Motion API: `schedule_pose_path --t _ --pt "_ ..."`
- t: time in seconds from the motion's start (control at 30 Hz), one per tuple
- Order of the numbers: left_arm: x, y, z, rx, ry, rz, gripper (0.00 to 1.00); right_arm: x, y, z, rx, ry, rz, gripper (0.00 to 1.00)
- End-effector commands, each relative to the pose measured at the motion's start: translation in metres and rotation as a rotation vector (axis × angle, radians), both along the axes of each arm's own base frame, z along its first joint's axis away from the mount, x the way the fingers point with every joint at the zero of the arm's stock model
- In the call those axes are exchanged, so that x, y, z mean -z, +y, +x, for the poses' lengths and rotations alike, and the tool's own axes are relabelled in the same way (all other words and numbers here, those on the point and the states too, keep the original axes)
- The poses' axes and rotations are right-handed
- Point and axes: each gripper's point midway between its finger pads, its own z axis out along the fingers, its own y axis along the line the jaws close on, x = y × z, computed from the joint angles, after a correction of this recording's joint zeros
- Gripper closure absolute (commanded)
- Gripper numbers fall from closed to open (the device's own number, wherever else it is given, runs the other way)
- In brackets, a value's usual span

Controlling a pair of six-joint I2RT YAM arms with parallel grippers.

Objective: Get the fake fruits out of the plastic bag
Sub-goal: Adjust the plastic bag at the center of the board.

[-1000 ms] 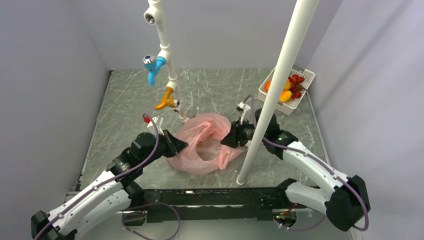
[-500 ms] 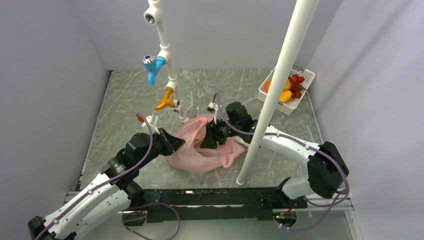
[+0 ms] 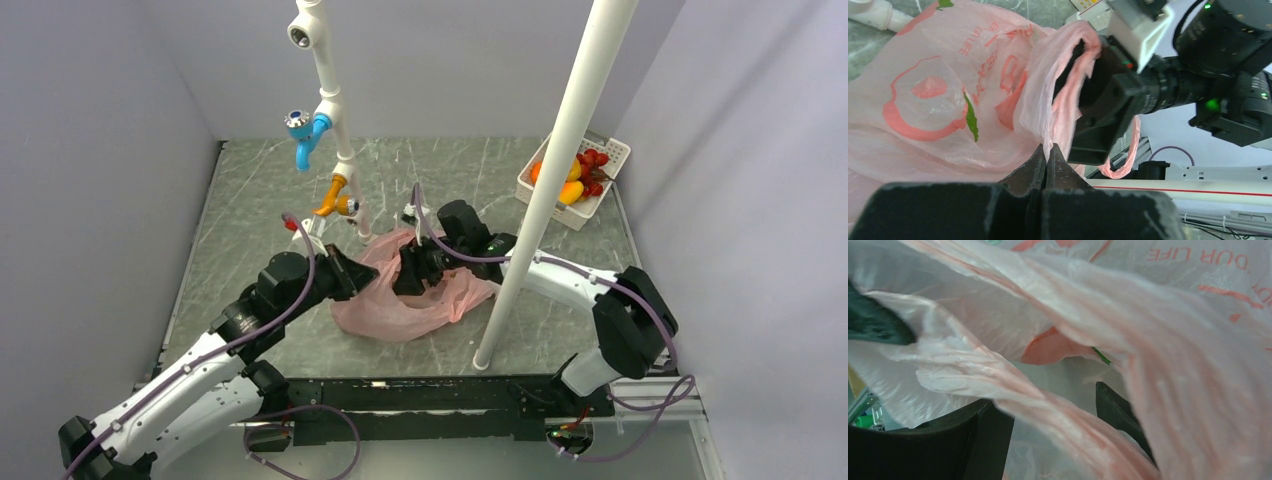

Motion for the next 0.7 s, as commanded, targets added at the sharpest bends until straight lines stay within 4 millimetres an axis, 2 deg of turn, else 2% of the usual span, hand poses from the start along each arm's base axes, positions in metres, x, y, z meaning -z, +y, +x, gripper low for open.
schedule_pose_path --t 0.0,0.17,0.3,0.43,0.6,0.67 --pt "-0.041 -0.016 0.004 0.058 -0.089 -0.086 1.00 -0.005 0.014 0.008 -0.023 -0.050 0.027 0.40" --pt "-0.053 -0.030 0.006 0.111 -0.097 -0.116 1.00 0.005 0.029 0.010 -0.042 -0.031 0.038 0.38" --pt "-0.066 -0.047 0.005 0.177 -0.107 -0.170 1.00 0.011 0.039 0.013 -0.049 -0.016 0.058 0.32" --pt "-0.076 -0.058 0.007 0.216 -0.112 -0.188 1.00 0.019 0.043 0.016 -0.035 -0.003 0.064 0.22" --pt "-0.082 -0.065 0.008 0.235 -0.114 -0.191 1.00 0.028 0.039 0.028 0.043 -0.046 0.035 0.02" --pt "-0.076 -0.066 0.008 0.231 -0.101 -0.195 1.00 0.032 0.038 0.031 0.054 -0.053 0.021 0.01"
